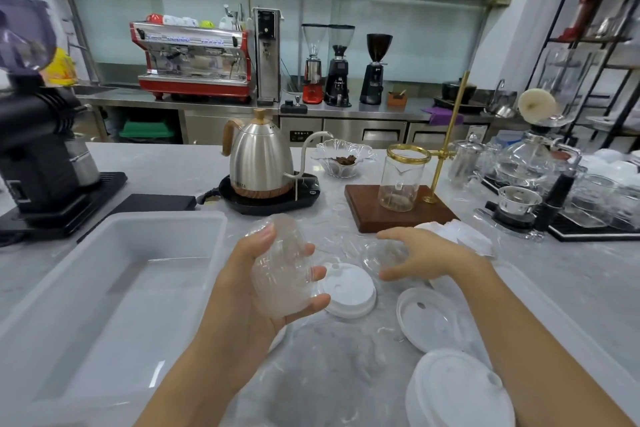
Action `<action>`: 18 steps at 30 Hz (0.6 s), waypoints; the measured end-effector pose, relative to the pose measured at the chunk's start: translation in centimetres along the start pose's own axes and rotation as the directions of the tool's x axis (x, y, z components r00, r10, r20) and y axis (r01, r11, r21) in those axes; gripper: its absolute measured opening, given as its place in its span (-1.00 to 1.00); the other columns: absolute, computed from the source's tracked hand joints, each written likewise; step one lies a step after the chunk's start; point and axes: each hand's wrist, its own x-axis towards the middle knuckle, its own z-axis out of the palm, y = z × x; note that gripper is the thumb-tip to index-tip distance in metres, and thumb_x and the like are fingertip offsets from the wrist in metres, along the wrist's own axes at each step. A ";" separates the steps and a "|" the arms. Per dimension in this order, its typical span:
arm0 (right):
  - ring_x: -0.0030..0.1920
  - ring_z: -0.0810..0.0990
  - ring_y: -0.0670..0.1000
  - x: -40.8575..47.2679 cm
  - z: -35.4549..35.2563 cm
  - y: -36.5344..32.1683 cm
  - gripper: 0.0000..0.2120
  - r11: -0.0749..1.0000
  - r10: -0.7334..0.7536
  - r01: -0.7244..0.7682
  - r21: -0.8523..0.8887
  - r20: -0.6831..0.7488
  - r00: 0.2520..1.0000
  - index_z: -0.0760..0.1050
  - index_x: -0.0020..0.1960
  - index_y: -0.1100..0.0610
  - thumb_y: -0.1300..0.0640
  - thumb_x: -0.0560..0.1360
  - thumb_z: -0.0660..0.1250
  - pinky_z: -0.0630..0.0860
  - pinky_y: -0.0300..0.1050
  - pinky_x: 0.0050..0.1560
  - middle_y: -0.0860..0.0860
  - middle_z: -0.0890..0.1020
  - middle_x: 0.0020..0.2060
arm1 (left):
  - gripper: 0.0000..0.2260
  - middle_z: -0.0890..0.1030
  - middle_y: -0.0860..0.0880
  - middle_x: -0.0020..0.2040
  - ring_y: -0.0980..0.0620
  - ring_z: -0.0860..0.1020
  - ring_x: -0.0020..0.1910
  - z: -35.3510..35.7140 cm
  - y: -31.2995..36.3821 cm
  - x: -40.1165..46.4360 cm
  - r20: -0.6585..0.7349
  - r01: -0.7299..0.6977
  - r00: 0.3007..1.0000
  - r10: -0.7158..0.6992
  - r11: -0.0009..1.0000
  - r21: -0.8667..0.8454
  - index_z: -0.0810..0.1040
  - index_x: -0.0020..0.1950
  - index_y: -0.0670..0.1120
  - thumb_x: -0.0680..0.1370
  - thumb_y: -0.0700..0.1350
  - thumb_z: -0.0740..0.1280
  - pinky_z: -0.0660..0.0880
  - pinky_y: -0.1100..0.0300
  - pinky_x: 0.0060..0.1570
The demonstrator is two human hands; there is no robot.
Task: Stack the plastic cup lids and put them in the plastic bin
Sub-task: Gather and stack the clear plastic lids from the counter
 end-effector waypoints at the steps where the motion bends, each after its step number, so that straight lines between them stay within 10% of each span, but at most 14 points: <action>1: 0.45 0.31 0.07 0.1 0.3 -0.1 -0.16 0.999 0.018 -0.018 -0.031 0.009 1.000 0.24 0.50 -0.16 -0.22 0.31 0.51 0.31 0.07 0.43 -0.12 0.38 0.46 | -0.66 0.67 -0.20 0.04 -0.22 0.66 -0.05 0.0 0.0 0.0 -0.001 0.001 1.000 -0.001 1.000 0.000 0.72 -0.03 -0.02 0.31 0.15 0.47 0.63 -0.06 -0.20; 10: 0.46 0.29 0.11 0.3 0.8 0.4 -0.10 0.998 0.029 -0.029 -0.046 -0.003 1.000 0.23 0.52 -0.11 -0.25 0.28 0.52 0.31 0.13 0.43 -0.08 0.39 0.45 | -0.63 0.67 -0.22 0.07 -0.23 0.66 -0.03 0.0 -0.3 0.0 -0.016 0.021 1.000 -0.021 1.000 0.005 0.72 0.00 -0.04 0.30 0.14 0.48 0.64 -0.06 -0.21; 18: 0.27 0.40 -0.12 -1.8 -2.6 -1.5 -0.11 0.980 -0.181 0.189 0.068 -0.111 0.977 0.20 0.54 -0.11 -0.23 0.32 0.52 0.34 -0.24 0.20 -0.23 0.40 0.35 | -0.65 0.67 -0.22 0.04 -0.24 0.65 -0.05 0.1 -0.2 0.0 -0.035 0.037 0.999 -0.038 0.999 -0.033 0.70 -0.02 -0.04 0.30 0.14 0.51 0.64 -0.08 -0.17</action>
